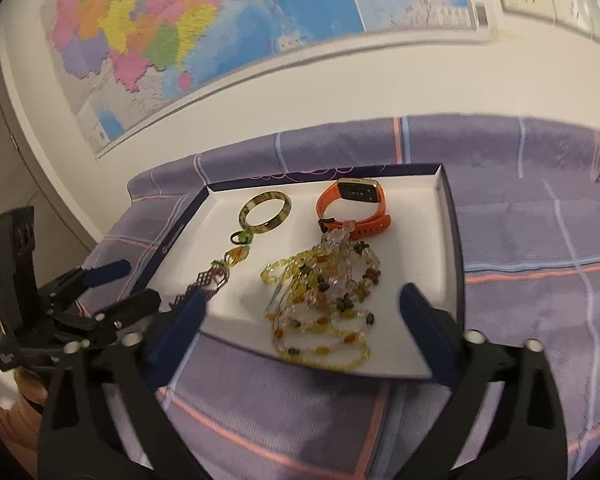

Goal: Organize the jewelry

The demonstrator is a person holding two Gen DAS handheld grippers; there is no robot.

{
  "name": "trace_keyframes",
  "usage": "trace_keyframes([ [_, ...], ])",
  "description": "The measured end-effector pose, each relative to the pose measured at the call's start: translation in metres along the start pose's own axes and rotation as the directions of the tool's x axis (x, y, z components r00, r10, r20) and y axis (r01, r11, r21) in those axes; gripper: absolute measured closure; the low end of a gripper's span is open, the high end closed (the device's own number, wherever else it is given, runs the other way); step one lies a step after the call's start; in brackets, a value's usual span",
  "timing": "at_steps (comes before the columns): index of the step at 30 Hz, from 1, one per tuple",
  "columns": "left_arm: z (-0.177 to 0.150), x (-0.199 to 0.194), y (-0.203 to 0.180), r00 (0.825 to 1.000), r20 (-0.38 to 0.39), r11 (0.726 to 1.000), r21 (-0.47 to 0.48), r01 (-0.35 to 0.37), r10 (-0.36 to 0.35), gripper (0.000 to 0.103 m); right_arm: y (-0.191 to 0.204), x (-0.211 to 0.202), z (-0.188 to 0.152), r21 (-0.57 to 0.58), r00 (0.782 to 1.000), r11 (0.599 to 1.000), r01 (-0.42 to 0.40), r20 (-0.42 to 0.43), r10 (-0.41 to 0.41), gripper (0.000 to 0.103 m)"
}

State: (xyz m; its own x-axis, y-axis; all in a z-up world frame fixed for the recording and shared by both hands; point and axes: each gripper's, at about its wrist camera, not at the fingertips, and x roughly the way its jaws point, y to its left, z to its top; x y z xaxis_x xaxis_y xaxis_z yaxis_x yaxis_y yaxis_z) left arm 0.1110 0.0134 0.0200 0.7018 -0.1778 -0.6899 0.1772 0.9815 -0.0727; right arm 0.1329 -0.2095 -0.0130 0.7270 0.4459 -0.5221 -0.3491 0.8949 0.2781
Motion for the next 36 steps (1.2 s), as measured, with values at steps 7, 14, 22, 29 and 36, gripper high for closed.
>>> trace_keyframes([
  [7,-0.026,-0.021,-0.014,0.998,0.025,0.999,0.010,-0.052,0.052,0.007,0.030,-0.025,-0.033,-0.102,0.995,0.990,0.095,0.043,-0.091,0.006],
  [14,-0.045,-0.033,-0.017,0.997,0.019,0.997,-0.021,-0.079,0.079,0.007,0.041,-0.040,-0.064,-0.120,0.985,0.978,0.168,0.059,-0.162,0.006],
  [22,-0.056,-0.040,-0.018,0.996,0.012,0.995,-0.037,-0.093,0.094,0.007,0.048,-0.049,-0.081,-0.129,0.982,0.973,0.189,0.050,-0.184,0.005],
  [29,-0.057,-0.045,-0.018,0.994,0.021,0.993,-0.052,-0.106,0.107,0.007,0.050,-0.054,-0.085,-0.120,0.983,0.976,0.183,0.056,-0.177,0.005],
  [36,-0.057,-0.048,-0.015,0.992,0.025,0.990,-0.065,-0.125,0.127,0.007,0.050,-0.054,-0.088,-0.117,0.983,0.976,0.183,0.047,-0.178,0.005],
])
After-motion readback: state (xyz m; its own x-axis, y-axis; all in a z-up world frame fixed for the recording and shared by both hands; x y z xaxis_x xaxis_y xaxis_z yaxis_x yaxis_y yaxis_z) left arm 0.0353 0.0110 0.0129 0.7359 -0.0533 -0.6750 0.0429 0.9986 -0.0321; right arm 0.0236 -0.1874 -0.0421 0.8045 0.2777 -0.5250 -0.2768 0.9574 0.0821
